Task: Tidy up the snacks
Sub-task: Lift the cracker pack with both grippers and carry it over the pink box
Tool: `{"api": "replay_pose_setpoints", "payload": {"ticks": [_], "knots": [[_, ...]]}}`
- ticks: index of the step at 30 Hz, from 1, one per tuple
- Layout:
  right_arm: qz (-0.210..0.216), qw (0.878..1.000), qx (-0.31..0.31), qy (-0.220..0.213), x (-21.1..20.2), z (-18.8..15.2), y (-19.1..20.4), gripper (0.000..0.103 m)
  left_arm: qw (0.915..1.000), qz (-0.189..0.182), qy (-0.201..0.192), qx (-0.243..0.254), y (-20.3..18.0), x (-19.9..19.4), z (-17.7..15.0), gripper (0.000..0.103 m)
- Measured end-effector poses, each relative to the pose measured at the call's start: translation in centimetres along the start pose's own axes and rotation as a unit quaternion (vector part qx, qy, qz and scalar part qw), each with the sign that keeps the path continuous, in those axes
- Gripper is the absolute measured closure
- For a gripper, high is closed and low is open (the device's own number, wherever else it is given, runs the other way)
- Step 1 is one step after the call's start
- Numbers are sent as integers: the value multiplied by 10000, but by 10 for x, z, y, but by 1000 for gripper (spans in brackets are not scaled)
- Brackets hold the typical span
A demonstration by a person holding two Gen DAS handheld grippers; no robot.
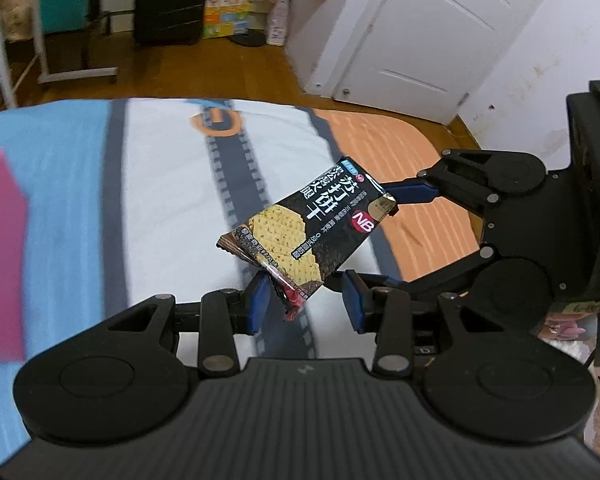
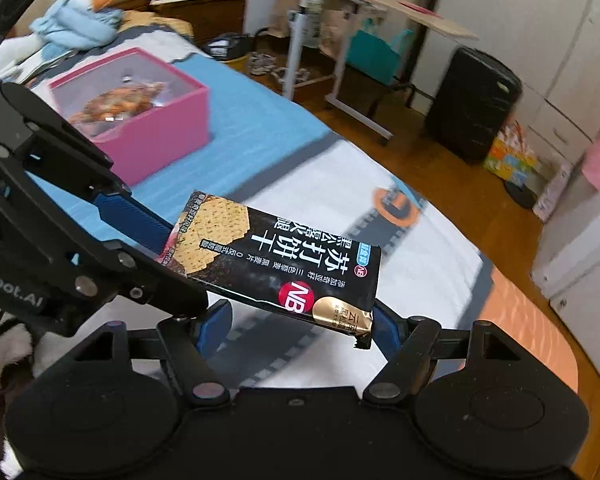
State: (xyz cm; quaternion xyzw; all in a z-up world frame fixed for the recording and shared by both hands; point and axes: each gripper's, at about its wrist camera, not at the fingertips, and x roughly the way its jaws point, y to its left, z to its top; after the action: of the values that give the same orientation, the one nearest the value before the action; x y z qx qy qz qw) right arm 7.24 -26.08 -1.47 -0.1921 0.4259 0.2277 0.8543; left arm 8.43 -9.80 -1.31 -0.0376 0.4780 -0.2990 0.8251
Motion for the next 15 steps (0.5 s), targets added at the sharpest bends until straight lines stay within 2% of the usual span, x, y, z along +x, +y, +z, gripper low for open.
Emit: {"api": "replay_pose_setpoints", "payload": {"ticks": [10, 13, 15], "knots": [[342, 9972, -534, -403, 1, 65, 85, 25, 9958, 752, -417, -311, 69, -85, -26, 65], [546, 9950, -457, -705, 11, 91, 107, 26, 9935, 1056, -387, -199, 97, -110, -28, 67], [611, 9934, -431, -871, 20, 108, 125, 26, 9916, 1183, -423, -317, 119, -124, -28, 67]]}}
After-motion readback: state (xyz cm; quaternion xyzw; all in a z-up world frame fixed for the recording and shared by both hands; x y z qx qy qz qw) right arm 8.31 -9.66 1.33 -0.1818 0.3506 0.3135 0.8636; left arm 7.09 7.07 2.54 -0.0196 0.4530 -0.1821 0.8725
